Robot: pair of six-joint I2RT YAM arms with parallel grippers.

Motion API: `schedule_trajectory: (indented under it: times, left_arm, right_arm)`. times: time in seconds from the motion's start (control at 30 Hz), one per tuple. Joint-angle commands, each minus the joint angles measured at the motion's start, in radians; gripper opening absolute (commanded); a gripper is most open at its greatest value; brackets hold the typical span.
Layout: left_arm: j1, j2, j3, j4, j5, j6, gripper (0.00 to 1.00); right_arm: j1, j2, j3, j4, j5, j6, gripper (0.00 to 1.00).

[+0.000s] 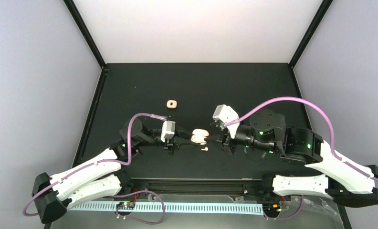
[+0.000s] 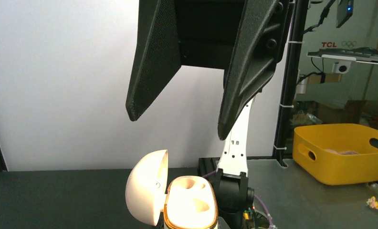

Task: Insert the wireless bluetooth earbuds into the charging case
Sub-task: Open the charging case.

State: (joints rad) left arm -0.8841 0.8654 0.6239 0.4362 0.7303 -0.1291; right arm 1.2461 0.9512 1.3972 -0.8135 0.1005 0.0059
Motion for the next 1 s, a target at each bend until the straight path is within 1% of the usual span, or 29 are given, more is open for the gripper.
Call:
schedule_trajectory:
  times: [0.0,0.47,0.57,0.67,0.73,0.83,0.9,0.97]
  left_arm:
    - [-0.004,-0.021,0.002,0.003,-0.026,0.006,0.01]
    - [-0.004,-0.056,-0.005,-0.012,0.004,0.006,0.02]
    - [-0.004,-0.064,-0.011,-0.019,-0.004,0.006,0.02]
    - [-0.004,-0.084,-0.027,-0.040,-0.048,0.012,0.02]
    - [-0.005,-0.116,-0.050,-0.046,-0.083,0.021,0.02]
    - [-0.003,-0.182,-0.076,-0.092,-0.150,0.050,0.02]
    - [-0.003,-0.246,-0.097,-0.129,-0.201,0.072,0.02]
    - [-0.003,-0.317,-0.119,-0.166,-0.255,0.086,0.01]
  right_arm:
    - [0.006,-0.004,0.022,0.019,-0.002,0.021,0.51]
    - [0.005,0.040,-0.002,0.035,0.125,0.087,0.55]
    - [0.005,0.034,-0.001,0.033,0.103,0.085,0.56]
    - [0.006,-0.033,-0.031,0.069,0.051,0.084,0.57]
    - [0.005,-0.096,-0.062,0.096,0.055,0.099,0.59]
    - [0.005,-0.178,-0.111,0.091,0.128,0.142,0.60]
    - [0.005,-0.214,-0.175,0.088,0.214,0.196,0.61]
    - [0.004,-0.234,-0.260,0.101,0.269,0.277,0.61]
